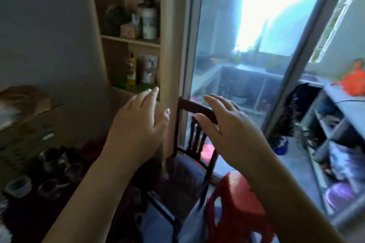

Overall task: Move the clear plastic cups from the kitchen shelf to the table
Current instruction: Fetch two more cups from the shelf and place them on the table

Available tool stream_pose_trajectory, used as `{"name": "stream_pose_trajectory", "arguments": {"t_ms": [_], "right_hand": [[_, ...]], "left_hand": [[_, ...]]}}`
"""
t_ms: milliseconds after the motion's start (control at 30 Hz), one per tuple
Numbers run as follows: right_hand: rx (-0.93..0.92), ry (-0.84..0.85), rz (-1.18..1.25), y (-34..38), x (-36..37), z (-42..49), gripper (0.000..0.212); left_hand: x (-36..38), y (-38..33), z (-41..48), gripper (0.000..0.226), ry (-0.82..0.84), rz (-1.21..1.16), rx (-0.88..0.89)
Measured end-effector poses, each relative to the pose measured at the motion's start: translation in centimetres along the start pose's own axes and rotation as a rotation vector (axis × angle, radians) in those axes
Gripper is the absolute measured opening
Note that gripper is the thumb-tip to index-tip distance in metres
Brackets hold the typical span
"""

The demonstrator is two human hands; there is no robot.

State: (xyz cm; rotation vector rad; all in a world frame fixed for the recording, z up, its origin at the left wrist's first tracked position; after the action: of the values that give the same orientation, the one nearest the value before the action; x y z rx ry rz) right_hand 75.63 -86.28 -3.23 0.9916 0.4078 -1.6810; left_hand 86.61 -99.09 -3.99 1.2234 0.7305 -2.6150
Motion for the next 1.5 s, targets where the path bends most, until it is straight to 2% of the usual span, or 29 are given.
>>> {"name": "stream_pose_trajectory", "arguments": {"t_ms": [200, 367, 600, 833, 1067, 1233, 1400, 1500], "right_hand": [[0.246, -0.014, -0.187, -13.3, -12.7, -11.6, 0.071], [0.426, 0.001, -0.366, -22.5, -23.4, -22.2, 0.07], [0.604, -0.105, -0.513, -31.8, -37.4, -32.5, 0.08], [0.746, -0.209, -0.547, -41.4, -45.0, -38.0, 0.077], [0.878, -0.166, -0.61, -53.8, -49.2, -38.8, 0.072], [0.866, -0.225, -0.626, -62.4, -52.8, -37.1, 0.071], [0.903, -0.157, -0.621, -70.6, -53.6, -38.2, 0.067], [0.895, -0.164, -0.607, -75.3, -54.8, -38.2, 0.069]], "left_hand": [[8.3, -21.2, -0.7, 0.066, 0.193, -0.296, 0.244], [14.4, -38.1, -4.0, 0.062, 0.296, -0.356, 0.446], [19.2, -55.7, -6.5, 0.066, 0.305, -0.3, 0.685], [25.5, -69.1, -5.6, 0.07, 0.347, -0.324, 0.87], [33.9, -80.2, -0.6, 0.066, 0.313, -0.389, 0.956], [37.7, -88.2, 3.8, 0.064, 0.252, -0.52, 0.968], [42.4, -95.2, 4.5, 0.064, 0.301, -0.574, 1.024], [44.6, -98.2, 5.8, 0.062, 0.275, -0.56, 1.038]]}}
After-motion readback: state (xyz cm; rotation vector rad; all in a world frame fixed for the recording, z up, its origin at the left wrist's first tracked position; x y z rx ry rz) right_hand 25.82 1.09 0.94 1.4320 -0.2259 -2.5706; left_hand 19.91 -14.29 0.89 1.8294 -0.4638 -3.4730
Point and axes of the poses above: each hand's wrist, its own z-axis towards the middle knuckle, its own x-axis out of the palm, y = z × x, the point moved 7 cm from there along z, towards the middle knuckle
